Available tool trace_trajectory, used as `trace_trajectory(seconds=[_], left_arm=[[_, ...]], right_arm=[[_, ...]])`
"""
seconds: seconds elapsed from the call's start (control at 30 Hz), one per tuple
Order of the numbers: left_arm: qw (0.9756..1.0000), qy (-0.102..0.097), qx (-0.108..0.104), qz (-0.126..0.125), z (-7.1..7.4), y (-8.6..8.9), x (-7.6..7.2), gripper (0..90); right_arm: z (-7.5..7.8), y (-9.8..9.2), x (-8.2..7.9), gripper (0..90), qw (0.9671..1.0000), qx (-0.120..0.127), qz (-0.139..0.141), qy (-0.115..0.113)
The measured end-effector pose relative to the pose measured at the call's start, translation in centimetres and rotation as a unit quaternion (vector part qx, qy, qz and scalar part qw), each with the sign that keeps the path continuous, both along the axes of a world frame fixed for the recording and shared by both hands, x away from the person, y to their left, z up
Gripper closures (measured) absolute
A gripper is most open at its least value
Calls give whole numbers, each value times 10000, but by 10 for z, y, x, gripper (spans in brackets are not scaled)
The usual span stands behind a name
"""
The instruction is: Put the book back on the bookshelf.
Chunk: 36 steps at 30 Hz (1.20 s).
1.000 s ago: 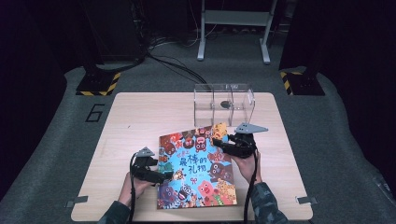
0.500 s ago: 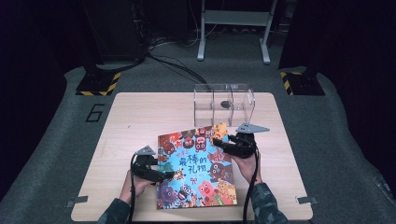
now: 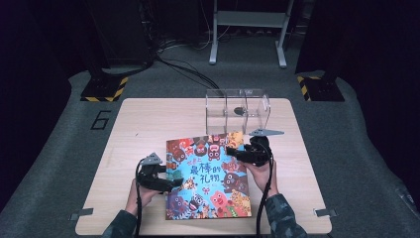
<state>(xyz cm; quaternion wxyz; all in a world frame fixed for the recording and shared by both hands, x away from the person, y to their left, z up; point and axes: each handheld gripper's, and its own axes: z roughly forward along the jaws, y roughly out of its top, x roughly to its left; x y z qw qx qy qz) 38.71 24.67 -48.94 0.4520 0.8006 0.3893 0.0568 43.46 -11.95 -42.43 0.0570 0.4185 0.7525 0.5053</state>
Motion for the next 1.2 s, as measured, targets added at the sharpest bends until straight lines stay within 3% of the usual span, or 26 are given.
trace_trajectory(seconds=[0.4,0.73,0.9,0.93,0.97,1.2], left_arm=[[9995,-282,50,91,12,7,-4,241],[9963,-790,221,250,29,8,-5,391],[9952,-907,201,298,35,7,-6,436],[9954,-904,242,216,37,9,-6,446],[9946,-982,178,285,37,9,-6,456],[9914,-1253,244,271,46,7,-9,501]], right_arm=[[9,6,3,510,9997,-164,-47,151],[14,4,2,472,9989,-398,-88,212],[20,4,1,456,9986,-515,-107,111],[21,4,1,456,9984,-552,-76,-2],[22,4,1,456,9985,-540,-90,25],[33,4,-2,450,9978,-625,-143,-147]])
